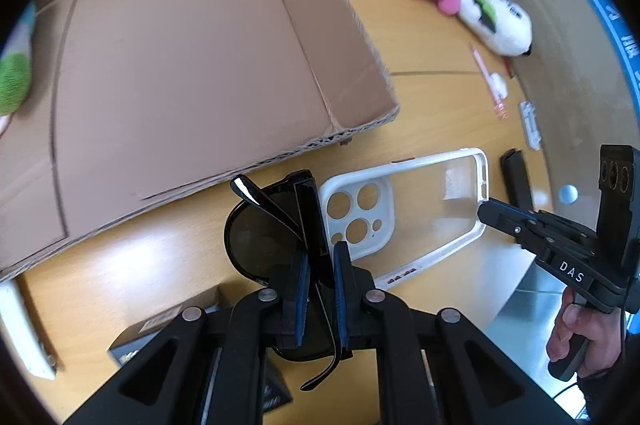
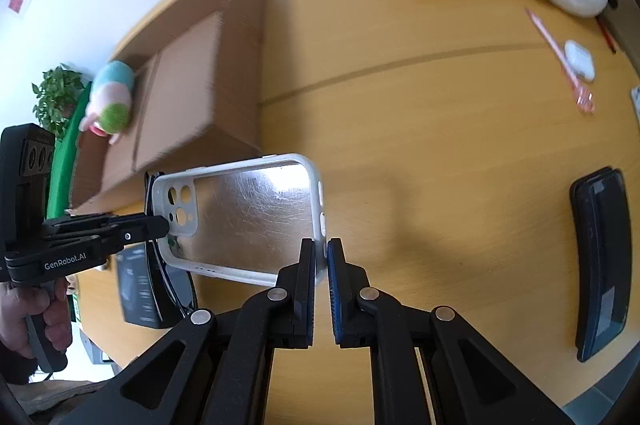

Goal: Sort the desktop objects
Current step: 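Carry the phone case and sunglasses over the cardboard box with both grippers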

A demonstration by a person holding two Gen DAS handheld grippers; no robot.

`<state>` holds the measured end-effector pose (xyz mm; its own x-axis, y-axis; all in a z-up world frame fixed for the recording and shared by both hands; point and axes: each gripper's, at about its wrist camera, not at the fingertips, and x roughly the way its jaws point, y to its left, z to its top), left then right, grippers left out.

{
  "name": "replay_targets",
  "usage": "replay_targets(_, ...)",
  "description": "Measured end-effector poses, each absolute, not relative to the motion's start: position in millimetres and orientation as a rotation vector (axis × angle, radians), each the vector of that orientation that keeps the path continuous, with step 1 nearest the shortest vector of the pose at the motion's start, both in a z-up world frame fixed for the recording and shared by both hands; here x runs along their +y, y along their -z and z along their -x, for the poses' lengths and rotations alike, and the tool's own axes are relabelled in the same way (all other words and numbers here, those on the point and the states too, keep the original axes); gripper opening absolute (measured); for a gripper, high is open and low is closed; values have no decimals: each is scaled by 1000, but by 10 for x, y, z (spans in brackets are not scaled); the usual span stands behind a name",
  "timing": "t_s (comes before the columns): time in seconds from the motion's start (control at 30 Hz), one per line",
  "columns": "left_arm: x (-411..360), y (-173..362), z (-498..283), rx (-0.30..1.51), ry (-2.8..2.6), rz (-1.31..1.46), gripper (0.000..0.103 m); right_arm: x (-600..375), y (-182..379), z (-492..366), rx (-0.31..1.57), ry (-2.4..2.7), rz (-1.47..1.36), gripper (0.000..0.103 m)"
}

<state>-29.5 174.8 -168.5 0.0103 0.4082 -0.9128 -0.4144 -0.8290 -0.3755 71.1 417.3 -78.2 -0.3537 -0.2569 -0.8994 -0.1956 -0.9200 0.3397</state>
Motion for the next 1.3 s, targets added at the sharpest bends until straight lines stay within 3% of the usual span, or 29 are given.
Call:
replay_targets(0.6, 206, 787, 578, -245, -2170, 1566, 10, 2773, -211, 98, -428, 2508, -1444, 7)
replay_targets(0.9, -406, 860, 1034, -293, -2218, 1617, 9, 2193, -28, 612, -425, 2412, -1475, 7)
replay_targets(1.3, -753, 1563, 1541, -316, -2149, 1824, 10, 1816, 755, 1328, -535, 2246, -1682, 7)
